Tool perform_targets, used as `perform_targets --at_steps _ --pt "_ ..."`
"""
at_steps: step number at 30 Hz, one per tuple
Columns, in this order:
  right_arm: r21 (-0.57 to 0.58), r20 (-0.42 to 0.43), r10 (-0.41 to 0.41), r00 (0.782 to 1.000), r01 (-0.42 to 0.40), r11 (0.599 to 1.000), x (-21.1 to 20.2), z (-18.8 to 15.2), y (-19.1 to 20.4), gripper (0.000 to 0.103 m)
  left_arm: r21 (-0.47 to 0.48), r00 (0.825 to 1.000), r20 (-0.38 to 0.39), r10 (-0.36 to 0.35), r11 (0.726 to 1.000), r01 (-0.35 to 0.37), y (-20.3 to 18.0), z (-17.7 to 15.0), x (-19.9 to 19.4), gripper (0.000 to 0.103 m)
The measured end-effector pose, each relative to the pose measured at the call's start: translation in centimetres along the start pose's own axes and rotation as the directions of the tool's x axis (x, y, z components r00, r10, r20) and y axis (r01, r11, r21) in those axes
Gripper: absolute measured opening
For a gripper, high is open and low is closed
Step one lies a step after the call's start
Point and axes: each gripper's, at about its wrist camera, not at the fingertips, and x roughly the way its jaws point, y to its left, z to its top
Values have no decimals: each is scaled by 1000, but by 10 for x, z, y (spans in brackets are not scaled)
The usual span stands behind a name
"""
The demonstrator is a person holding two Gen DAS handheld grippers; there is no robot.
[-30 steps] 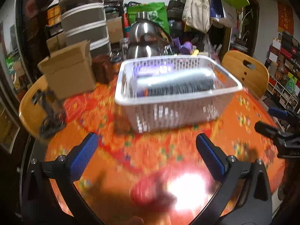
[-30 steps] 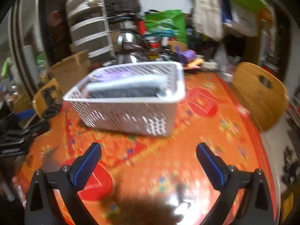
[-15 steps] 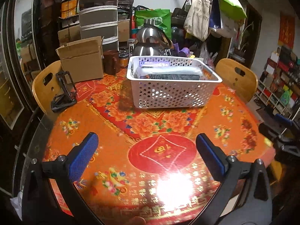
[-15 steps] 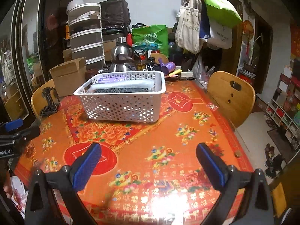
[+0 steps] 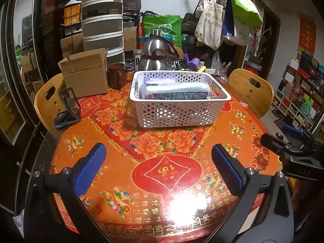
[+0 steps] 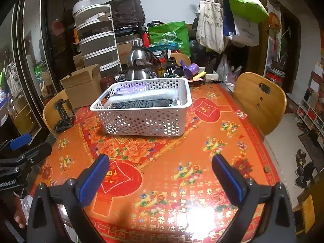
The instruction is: Organize soft objects
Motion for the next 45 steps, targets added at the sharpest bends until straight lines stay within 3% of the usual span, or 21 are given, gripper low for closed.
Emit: perform_targets --at_steps 9,45 --pt "-3 4 -15 1000 15 1000 -1 -2 0 101 3 1000 -19 17 1000 -17 2 -4 15 103" --pt "-5 12 -17 1000 17 1000 -7 -11 0 101 27 1000 3 10 1000 -10 -1 -10 7 103"
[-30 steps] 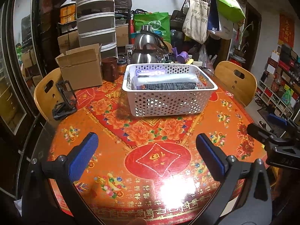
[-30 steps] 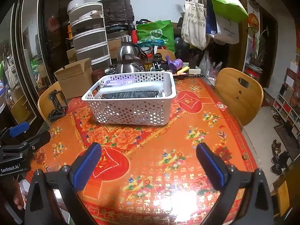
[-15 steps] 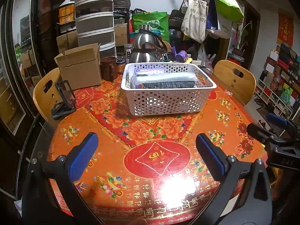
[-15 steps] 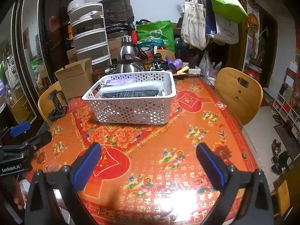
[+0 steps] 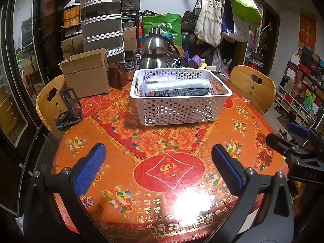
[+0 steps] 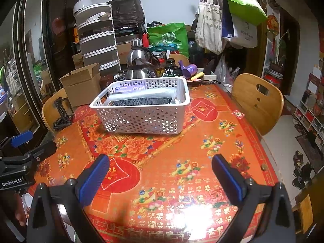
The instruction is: Organize soft objects
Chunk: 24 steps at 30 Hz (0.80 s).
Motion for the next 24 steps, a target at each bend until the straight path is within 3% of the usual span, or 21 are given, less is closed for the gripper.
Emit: perform_targets --at_steps 24 --pt "-1 -4 0 1000 0 1000 -1 0 0 101 1 1000 -16 -14 1000 14 1 -2 2 103"
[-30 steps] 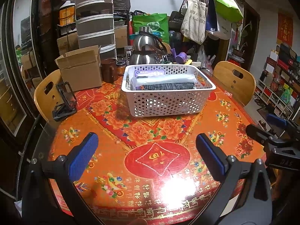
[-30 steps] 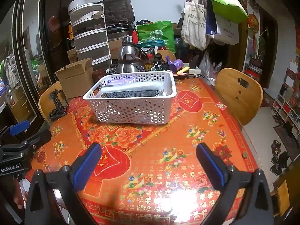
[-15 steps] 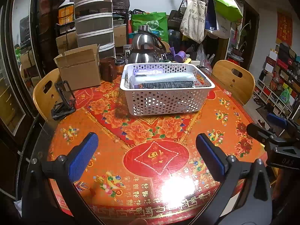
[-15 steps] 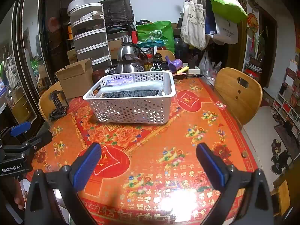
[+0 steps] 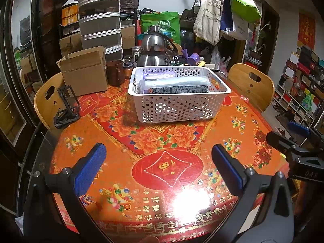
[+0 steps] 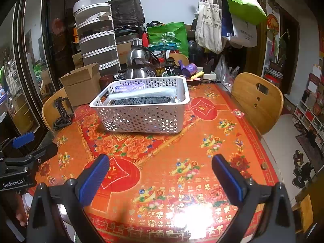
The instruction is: Organize soft objects
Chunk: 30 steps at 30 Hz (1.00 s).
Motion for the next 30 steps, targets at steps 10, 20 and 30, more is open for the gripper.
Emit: perform_targets --at_steps 10,20,30 --pt "1 -1 -1 1000 1 1000 0 0 0 101 0 1000 1 -1 1000 1 0 0 -1 103" --pt "0 -6 -3 1000 3 1000 -2 -1 3 101 2 1000 1 4 1000 -4 -2 0 -1 103" --pt "-1 -6 -5 1000 5 1000 -2 0 3 101 9 1000 16 1 1000 -1 -4 -2 -2 103"
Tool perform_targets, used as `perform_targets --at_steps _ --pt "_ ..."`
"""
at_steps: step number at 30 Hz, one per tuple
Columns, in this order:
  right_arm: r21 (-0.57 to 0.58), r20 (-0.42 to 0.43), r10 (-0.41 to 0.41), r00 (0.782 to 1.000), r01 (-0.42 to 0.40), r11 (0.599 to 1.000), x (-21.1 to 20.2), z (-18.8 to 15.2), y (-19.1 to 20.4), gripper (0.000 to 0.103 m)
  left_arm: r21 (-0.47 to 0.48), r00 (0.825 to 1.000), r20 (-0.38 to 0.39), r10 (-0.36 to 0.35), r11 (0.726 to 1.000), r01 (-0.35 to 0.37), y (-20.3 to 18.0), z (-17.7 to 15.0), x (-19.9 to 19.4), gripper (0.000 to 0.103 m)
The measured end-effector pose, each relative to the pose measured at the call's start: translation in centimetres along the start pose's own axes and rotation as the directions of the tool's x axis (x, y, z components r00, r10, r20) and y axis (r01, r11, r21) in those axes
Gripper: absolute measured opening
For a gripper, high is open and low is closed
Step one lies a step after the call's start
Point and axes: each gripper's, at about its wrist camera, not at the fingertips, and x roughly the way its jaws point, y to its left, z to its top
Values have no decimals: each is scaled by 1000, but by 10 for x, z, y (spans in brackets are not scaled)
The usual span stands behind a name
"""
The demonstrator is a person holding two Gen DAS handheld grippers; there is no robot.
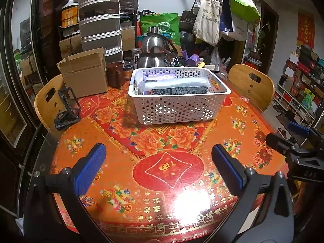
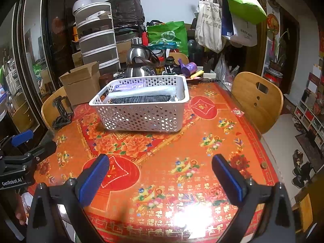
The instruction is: Organize soft objects
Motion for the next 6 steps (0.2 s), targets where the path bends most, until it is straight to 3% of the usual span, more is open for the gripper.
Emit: perform_targets --at_steps 6 --pt "-1 -12 -10 1000 10 1000 7 -1 -1 101 4 1000 13 7 1000 -7 2 0 1 103"
